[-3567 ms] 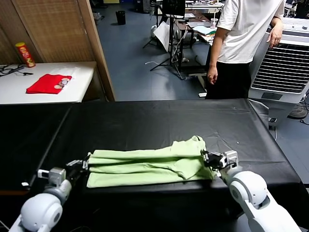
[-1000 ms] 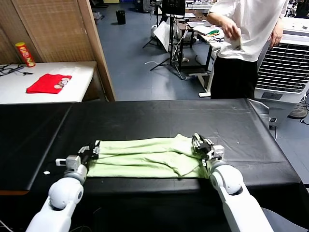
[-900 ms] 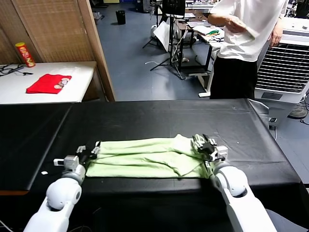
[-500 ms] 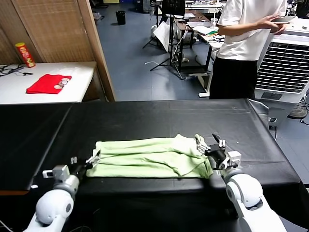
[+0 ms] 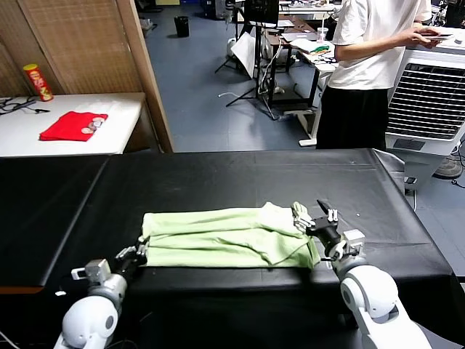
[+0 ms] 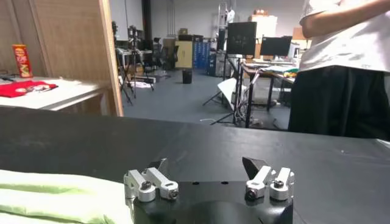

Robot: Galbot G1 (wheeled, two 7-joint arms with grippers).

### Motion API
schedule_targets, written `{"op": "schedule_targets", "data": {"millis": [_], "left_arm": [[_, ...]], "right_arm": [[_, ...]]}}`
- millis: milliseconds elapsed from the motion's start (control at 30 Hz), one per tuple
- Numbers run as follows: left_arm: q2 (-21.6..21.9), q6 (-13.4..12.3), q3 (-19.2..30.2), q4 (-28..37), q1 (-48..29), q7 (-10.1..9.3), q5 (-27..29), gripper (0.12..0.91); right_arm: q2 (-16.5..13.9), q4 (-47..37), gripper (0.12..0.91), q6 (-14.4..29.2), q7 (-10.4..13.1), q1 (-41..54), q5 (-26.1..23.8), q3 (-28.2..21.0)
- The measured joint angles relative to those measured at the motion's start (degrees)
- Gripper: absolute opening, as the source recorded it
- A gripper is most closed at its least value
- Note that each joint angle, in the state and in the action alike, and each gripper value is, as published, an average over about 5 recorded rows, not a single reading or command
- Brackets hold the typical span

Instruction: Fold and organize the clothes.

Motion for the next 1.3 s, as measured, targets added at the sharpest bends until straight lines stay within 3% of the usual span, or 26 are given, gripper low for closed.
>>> {"op": "schedule_targets", "data": {"millis": [133,300,533,733,933,1133,1300], "left_arm": [[0.0,-0.1,0.1,0.2,-0.6,0.32,2.0,0.164],[1.8,-2.1,-1.1,1.0,-0.6,1.98,10.3,0.159],[10.7,-5.2,-7.3,2.4,1.8,2.89,17.9,0.159],[17.0,-4.6,-11.1,0.3,4.1,2.06,17.7,0.159],[13.3,0.4,-6.9,-7.1,3.8,-1.5,10.1,0.159],[5.7,4.1,4.2,-13.4,1.0,-6.08,4.0,0.159],[0.4,4.8,13.2,-14.3,-2.3,-7.32,2.7,0.159]], "right_arm": [[0.4,0.6,0.798,0.0,-0.1,-0.4,-0.4,0.2],[0.6,1.3,0.798,0.0,0.0,-0.8,-0.4,1.0],[1.7,1.5,0.798,0.0,0.2,-1.4,-0.6,1.3],[2.9,1.5,0.798,0.0,0.2,-1.9,-2.0,1.0],[4.0,1.6,0.798,-0.1,0.2,-2.8,-3.6,1.7],[5.0,2.0,0.798,0.0,0.2,-4.3,-4.9,3.0],[5.4,2.1,0.798,0.0,0.2,-5.2,-5.3,4.1]]}}
